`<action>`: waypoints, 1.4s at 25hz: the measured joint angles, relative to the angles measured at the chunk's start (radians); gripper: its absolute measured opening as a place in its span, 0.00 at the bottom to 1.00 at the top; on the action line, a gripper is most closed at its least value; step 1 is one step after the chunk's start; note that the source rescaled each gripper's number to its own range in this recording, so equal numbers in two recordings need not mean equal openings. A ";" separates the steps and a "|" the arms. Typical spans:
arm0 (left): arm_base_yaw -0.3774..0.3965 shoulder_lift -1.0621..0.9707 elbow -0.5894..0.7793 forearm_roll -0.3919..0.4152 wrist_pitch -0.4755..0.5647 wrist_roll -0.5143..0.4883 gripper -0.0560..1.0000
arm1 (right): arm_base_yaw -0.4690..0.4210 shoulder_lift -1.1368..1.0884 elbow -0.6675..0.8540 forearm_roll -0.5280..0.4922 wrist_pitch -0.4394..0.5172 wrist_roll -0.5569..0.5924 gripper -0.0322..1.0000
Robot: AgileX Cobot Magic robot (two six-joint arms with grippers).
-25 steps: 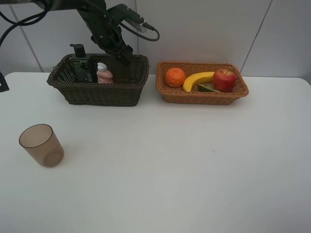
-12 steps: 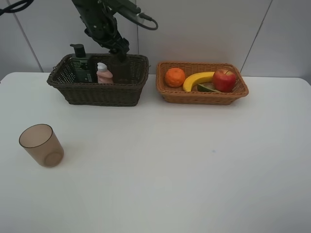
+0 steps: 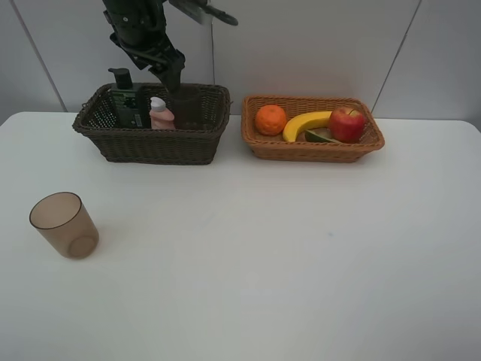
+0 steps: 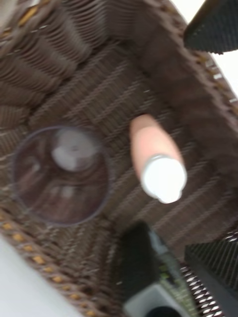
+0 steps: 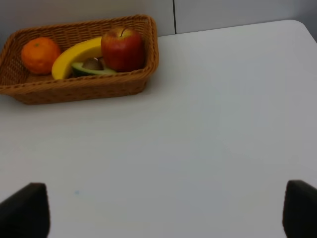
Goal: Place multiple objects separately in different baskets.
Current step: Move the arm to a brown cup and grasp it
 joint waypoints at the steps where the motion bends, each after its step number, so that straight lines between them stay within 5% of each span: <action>1: 0.000 -0.004 0.000 0.000 0.016 0.001 1.00 | 0.000 0.000 0.000 0.000 0.000 0.000 1.00; 17: 0.000 -0.122 0.120 0.009 0.082 -0.005 1.00 | 0.000 0.000 0.000 0.000 0.000 0.000 1.00; 35: 0.058 -0.467 0.636 0.055 0.043 -0.024 1.00 | 0.000 0.000 0.000 0.000 0.000 0.000 1.00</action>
